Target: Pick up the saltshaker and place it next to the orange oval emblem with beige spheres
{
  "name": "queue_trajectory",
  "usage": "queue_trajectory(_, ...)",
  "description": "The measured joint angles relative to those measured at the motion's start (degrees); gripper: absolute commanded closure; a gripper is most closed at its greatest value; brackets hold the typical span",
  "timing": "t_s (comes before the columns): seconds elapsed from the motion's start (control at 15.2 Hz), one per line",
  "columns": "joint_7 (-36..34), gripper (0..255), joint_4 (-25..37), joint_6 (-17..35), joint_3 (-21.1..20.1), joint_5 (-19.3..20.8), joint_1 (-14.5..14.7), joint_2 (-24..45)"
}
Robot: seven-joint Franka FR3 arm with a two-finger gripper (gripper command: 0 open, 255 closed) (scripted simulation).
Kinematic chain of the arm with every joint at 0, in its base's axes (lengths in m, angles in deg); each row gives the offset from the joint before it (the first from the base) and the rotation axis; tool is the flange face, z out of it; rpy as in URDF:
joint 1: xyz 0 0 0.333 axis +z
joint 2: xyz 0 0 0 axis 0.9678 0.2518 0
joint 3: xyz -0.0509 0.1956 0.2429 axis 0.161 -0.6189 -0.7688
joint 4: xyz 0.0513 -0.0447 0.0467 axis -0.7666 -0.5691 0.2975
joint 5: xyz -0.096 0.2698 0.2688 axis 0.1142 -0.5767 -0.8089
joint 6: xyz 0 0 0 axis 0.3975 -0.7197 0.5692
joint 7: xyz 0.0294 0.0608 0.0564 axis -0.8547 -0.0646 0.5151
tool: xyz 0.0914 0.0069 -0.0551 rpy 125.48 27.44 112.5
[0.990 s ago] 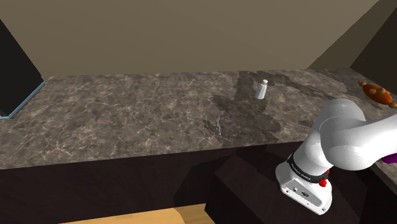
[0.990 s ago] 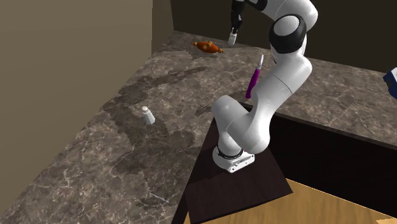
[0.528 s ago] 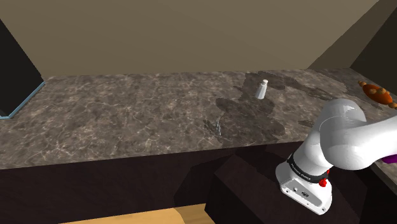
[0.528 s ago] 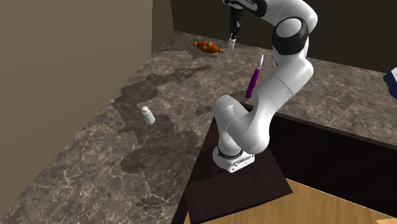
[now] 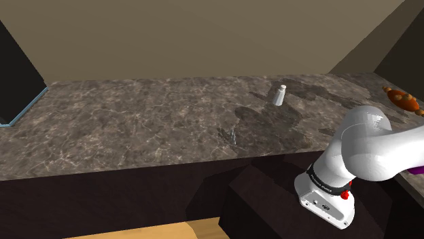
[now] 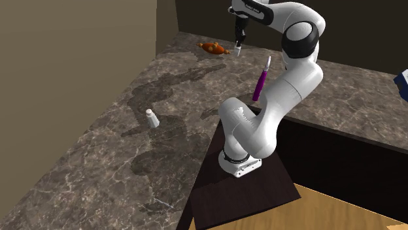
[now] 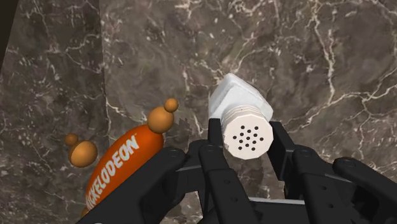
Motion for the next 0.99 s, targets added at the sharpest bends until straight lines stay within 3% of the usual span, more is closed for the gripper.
queue_trajectory(0.92,-1.37,255,-3.99,4.16,2.1,2.31,-0.98,-2.29)
queue_trajectory(0.99,-1.38,0,-3.99,4.16,2.1,2.31,-0.98,-2.29)
